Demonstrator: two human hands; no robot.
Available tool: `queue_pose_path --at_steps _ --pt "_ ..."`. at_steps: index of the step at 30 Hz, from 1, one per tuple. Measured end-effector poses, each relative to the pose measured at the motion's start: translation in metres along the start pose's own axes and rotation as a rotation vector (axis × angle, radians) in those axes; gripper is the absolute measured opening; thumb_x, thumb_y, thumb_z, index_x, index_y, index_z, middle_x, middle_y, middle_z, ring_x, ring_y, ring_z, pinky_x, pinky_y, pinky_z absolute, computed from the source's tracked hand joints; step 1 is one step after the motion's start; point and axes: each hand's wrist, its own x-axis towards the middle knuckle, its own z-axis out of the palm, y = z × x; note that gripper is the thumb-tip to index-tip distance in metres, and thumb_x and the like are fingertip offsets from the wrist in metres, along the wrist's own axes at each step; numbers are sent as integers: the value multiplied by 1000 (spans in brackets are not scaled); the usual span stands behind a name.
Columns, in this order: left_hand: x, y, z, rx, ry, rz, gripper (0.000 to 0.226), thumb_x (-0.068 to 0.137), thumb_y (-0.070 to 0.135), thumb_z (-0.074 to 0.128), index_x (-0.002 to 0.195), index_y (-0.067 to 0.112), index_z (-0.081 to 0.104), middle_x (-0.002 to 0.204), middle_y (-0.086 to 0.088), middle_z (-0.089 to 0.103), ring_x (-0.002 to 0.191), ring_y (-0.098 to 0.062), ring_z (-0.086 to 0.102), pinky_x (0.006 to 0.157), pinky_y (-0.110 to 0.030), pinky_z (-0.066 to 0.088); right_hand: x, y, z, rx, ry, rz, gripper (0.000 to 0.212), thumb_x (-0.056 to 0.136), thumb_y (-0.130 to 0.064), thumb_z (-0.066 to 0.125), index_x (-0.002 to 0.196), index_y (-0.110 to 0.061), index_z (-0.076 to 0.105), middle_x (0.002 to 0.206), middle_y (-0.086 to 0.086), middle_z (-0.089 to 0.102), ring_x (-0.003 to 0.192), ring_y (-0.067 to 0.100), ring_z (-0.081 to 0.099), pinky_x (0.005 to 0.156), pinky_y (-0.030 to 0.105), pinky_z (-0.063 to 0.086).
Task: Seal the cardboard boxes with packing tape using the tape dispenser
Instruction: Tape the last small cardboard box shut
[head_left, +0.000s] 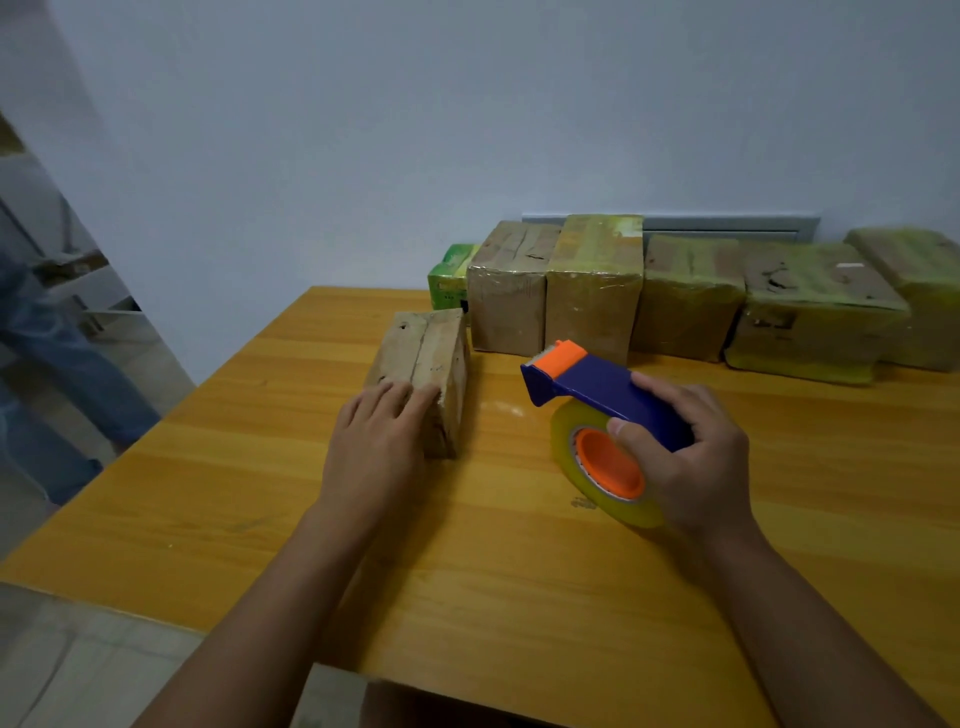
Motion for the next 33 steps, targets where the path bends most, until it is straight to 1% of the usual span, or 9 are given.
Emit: queue_pose_path --at_steps 4,8,11,14,16,20,23,29,33 --pt "5 9 -3 45 -26 -18 40 89 57 53 109 23 57 116 -1 62 114 -25 55 96 -41 41 7 -9 15 -41 7 -10 59 68 -57 62 120 -28 63 108 -5 56 97 0 55 69 14 47" --pt "5 5 -12 88 -5 -33 31 89 46 42 102 21 55 95 -2 62 91 -25 59 81 -40 41 17 -15 24 -68 16 -2 63 66 -59 61 120 -27 64 103 -9 56 91 0 55 67 13 43" --pt "0 -11 -26 120 -122 -10 39 90 49 43 126 34 46 115 0 56 109 -24 52 95 -42 34 21 -16 25 -29 36 27 61 65 -58 63 119 -28 65 102 -12 56 90 -1 56 65 10 43" --pt "2 -32 -38 119 -160 -99 33 90 37 50 123 33 51 131 1 52 122 -24 47 104 -41 29 22 -13 24 -14 67 33 58 67 -56 64 118 -29 65 102 -11 57 88 -5 55 65 7 43" --pt "5 -31 -40 61 -60 -126 30 90 30 51 118 23 58 134 -3 53 122 -25 48 102 -41 33 22 -11 24 -8 83 43 57 67 -56 64 118 -30 64 102 -12 56 88 -5 55 65 7 43" --pt "19 23 -33 -211 -41 -22 61 92 64 37 139 26 46 143 -2 46 131 -21 40 108 -42 34 19 -6 24 6 106 76 49 71 -44 69 118 -29 63 105 -11 57 91 -5 55 67 11 45" --pt "35 49 -13 -135 -145 -76 71 86 77 26 142 34 38 144 -2 41 133 -22 34 105 -40 32 16 -1 24 12 122 93 47 73 -39 70 118 -28 63 105 -13 57 93 -4 56 69 14 46" --pt "29 47 -2 -158 35 9 30 97 38 42 120 23 53 116 1 58 111 -18 51 99 -33 32 9 4 20 57 123 122 47 72 -39 70 118 -32 62 106 -20 55 94 -4 56 70 22 50" --pt "12 13 -4 -260 48 30 40 78 2 63 116 13 62 125 -6 62 119 -28 51 99 -43 43 7 3 22 69 109 129 48 72 -40 70 119 -32 62 108 -19 56 95 -3 56 69 19 49"
